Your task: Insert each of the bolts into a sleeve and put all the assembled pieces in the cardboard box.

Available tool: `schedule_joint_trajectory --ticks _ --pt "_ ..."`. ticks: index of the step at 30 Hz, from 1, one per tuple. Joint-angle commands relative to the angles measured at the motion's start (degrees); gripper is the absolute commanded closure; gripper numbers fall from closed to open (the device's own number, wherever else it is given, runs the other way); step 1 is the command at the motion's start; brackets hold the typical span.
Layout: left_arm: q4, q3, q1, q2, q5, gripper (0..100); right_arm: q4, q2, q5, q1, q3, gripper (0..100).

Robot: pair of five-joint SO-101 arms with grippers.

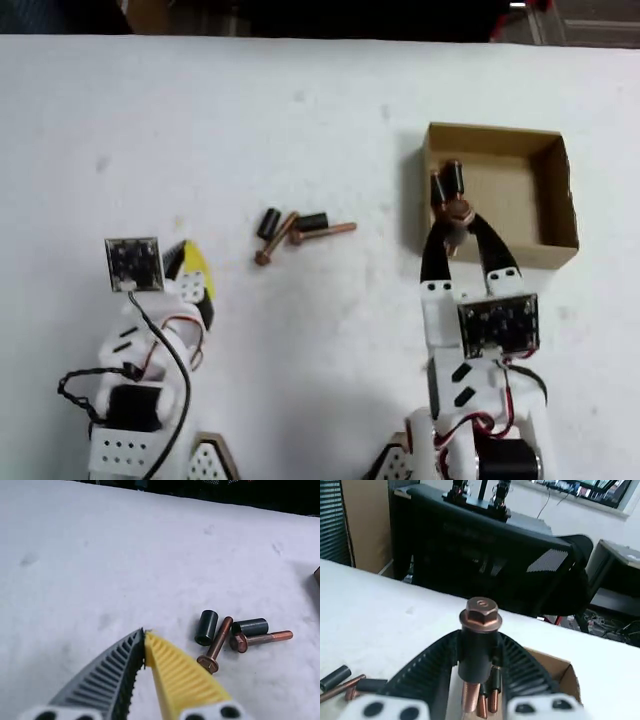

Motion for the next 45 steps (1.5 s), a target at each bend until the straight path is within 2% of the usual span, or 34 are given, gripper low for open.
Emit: schedule_joint_trajectory --ticks 1,7,18,32,45 --pt "0.09 -0.09 -0.31 -0.48 -0.79 98 0.22 5.32 0.62 0.22 -5.19 98.1" --pt "0.09 -0.09 -0.31 -0.48 -0.79 98 -1.45 16.48 0.62 0.48 -7.65 98.1" --pt "0.09 -0.09 -0.31 -0.48 -0.79 98 -13.76 32.84 0.62 10.86 -7.74 98.1" --pt "0.09 -0.09 -0.31 -0.48 -0.79 98 -32.75 57.19 0.62 14.46 -8.70 98.1" --pt "0.09 -0.09 -0.31 -0.48 -0.79 98 -30.81 82.77 0.62 15.69 -26.55 98.1"
